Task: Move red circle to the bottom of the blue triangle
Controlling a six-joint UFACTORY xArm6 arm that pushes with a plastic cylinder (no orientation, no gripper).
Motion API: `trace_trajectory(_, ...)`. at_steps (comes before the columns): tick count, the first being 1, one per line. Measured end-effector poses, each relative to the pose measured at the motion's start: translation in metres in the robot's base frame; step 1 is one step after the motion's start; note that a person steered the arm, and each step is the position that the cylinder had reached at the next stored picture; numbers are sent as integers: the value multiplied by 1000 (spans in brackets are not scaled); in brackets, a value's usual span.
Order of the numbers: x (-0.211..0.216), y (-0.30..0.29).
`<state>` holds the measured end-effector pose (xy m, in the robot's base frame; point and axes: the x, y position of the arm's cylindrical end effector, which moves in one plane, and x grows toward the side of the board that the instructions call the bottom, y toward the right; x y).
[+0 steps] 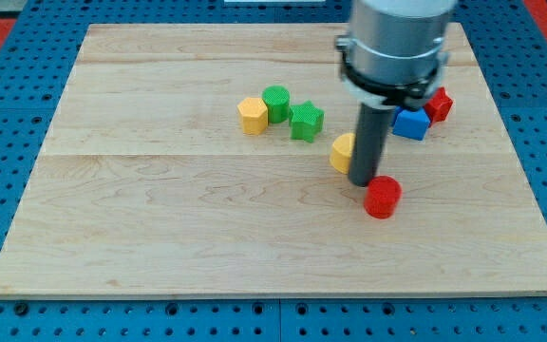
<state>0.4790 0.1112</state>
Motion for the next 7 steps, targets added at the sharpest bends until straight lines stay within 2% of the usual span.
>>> trace_trajectory(1, -1, -9)
trace_trajectory(3, -50, -42)
trace_trajectory(4, -61, -54)
trace_trajectory(5, -70, -34)
trace_trajectory(6, -17, -34)
trace_trajectory(7, -8, -64)
